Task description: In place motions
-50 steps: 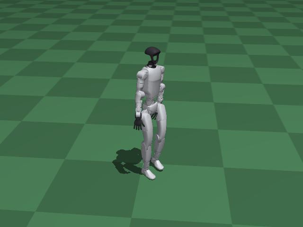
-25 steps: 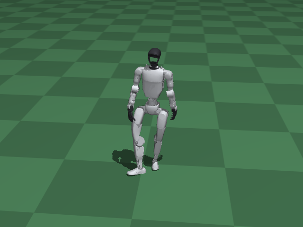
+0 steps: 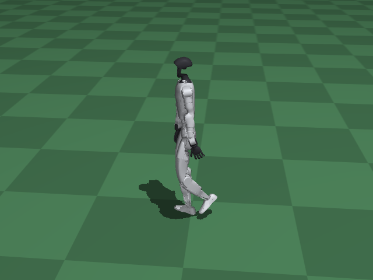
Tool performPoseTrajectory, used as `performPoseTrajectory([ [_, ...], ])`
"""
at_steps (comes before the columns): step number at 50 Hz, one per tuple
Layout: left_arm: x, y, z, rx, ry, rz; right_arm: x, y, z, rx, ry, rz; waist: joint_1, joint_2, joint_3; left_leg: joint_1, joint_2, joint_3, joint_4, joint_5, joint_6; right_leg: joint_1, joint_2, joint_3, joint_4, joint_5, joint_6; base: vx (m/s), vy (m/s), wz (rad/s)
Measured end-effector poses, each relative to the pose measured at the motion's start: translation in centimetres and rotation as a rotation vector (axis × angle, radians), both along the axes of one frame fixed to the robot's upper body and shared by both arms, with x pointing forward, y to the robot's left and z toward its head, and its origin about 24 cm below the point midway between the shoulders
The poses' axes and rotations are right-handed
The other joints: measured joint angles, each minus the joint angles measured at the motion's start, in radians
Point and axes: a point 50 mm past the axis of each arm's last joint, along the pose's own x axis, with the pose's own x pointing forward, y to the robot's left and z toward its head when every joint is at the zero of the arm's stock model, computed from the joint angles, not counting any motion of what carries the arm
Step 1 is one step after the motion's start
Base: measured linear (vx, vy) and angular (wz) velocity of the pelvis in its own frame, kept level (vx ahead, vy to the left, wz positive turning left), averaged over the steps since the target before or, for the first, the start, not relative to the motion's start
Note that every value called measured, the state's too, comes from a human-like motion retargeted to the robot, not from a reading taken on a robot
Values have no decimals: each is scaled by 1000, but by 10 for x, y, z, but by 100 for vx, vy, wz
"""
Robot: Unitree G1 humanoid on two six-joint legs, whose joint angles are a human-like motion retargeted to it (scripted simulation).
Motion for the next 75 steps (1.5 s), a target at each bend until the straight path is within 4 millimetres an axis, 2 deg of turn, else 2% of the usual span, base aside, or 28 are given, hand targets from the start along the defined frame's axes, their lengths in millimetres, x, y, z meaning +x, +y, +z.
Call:
performPoseTrajectory([
  [2,6,-7,-2,-17,-26,54,2,-4,1,-19,7,40,29,-14,5,-84,-48,-101,7,48,0,-17,13,59,-22,23,-28,5,5,-199],
  [5,18,-21,-4,-53,-69,180,12,-8,2,-41,-19,62,48,-5,43,-140,-35,-226,-68,69,0,-13,52,110,-46,48,-65,-7,-7,-187],
  [8,25,-33,-5,-96,-97,271,18,-14,4,-51,-38,46,46,17,58,-135,-24,-287,-264,65,0,-4,83,164,-73,79,-84,1,22,-160],
  [11,18,-41,-5,-106,-75,276,6,-18,3,-59,-17,3,28,44,40,-89,-196,-569,-591,224,0,9,52,196,-92,125,-41,8,74,-123],
  [12,14,-43,-5,-100,-63,265,0,-20,2,-64,-6,-17,32,57,40,-50,-233,-652,-697,297,-21,23,47,219,-87,129,-22,24,67,-177],
  [13,12,-42,-5,-89,-55,247,-4,-22,2,-66,-1,-38,43,76,46,-17,-215,-690,-777,371,-86,36,70,244,-75,124,-17,23,37,-149],
  [14,9,-41,-5,-83,-42,230,-9,-24,2,-71,12,-58,28,90,45,9,-206,-697,-819,384,-105,47,76,256,-60,118,-6,25,16,-95],
  [15,6,-41,-4,-78,-28,212,-15,-26,2,-76,28,-76,2,100,42,31,-203,-689,-841,366,-101,56,74,261,-44,112,8,27,19,-13],
  [17,2,-43,-4,-98,-3,197,-25,-30,2,-96,73,-88,-76,120,27,54,-164,-570,-813,323,-88,63,69,258,-22,104,23,20,21,1],
  [18,2,-44,-3,-109,4,193,-29,-29,2,-105,91,-96,-94,127,28,68,-176,-596,-827,333,-81,68,73,264,-20,106,23,5,17,-35],
  [20,14,-41,-3,-117,-11,180,-30,-25,1,-125,90,-145,-142,132,58,115,-172,-603,-862,339,-85,96,74,260,-23,108,27,-9,14,-45],
  [23,32,-30,-4,-93,-59,132,-39,-24,1,-114,78,-272,-117,125,93,195,-194,-576,-909,331,-63,131,77,310,-28,119,35,-1,17,-90],
  [25,38,-24,-3,-78,-76,94,-56,-24,1,-97,123,-322,-92,123,76,224,-200,-540,-934,320,-59,128,71,331,-20,120,44,19,16,-68],
  [28,34,-22,-4,-68,-80,94,-83,-22,2,-95,221,-316,-92,122,7,202,-209,-530,-937,312,-52,88,60,341,2,115,53,22,14,-25],
  [30,35,-23,-4,-70,-87,118,-88,-21,3,-105,234,-306,-99,122,4,205,-213,-511,-938,309,-42,83,60,345,6,120,52,0,10,-17],
  [33,44,-23,-3,-77,-94,161,-72,-21,1,-104,179,-258,-112,115,44,222,-210,-462,-945,299,-41,69,55,371,20,137,50,-14,11,-61],
  [35,42,-22,-2,-75,-79,174,-58,-19,-1,-97,138,-200,-117,112,51,220,-204,-421,-951,286,-42,42,62,401,24,154,41,-4,5,-114],
  [37,33,-21,-2,-64,-58,181,-41,-16,-1,-82,86,-121,-125,111,51,215,-192,-374,-959,270,-44,9,82,445,25,172,32,-1,-4,-146],
  [40,17,-21,-1,-56,-16,193,-4,-8,0,-52,-33,12,-159,113,72,213,-168,-299,-969,245,-46,-27,112,493,15,193,22,-12,-10,-164],
  [44,-6,-19,3,-53,82,169,37,6,6,-12,-197,144,-209,112,97,215,-133,-187,-978,203,-55,-43,79,327,-8,160,31,-12,-13,-193],
  [48,-15,-20,6,-31,145,135,53,11,11,27,-268,177,-210,103,98,227,-108,-55,-984,156,-67,-54,32,148,-15,150,40,0,-14,-229],
  [53,-9,-30,3,-67,118,153,38,0,8,5,-254,69,-207,110,74,242,-78,68,-976,99,-86,-37,-24,-74,-5,153,59,13,-12,-189],
  [61,31,-28,-1,-93,-18,165,-20,-24,1,-104,-62,-296,-197,131,18,265,-54,208,-956,25,-130,43,-56,-378,-26,195,70,22,-8,-138],
  [64,38,-25,-2,-85,-53,162,-46,-27,1,-140,26,-408,-191,121,-20,283,-69,248,-951,2,-151,45,-31,-363,-75,172,54,46,-19,-98],
  [68,37,-30,-3,-89,-60,189,-73,-25,2,-157,125,-506,-200,135,-71,290,-49,286,-924,-8,-174,-4,-15,-213,-76,151,46,44,-14,-53],
  [72,35,-35,-4,-114,-81,239,-77,-21,1,-146,134,-502,-216,118,-67,318,-24,325,-839,23,-174,22,-1,-174,-116,135,52,40,-18,-65],
  [73,34,-35,-4,-126,-79,238,-75,-18,1,-137,137,-480,-222,103,-65,322,-17,330,-799,50,-162,29,-10,-154,-121,132,55,36,-14,-86],
  [75,31,-33,-4,-125,-69,227,-72,-15,0,-118,142,-435,-222,59,-69,310,-10,331,-699,98,-100,36,-51,-124,-125,133,62,38,-14,-103],
])
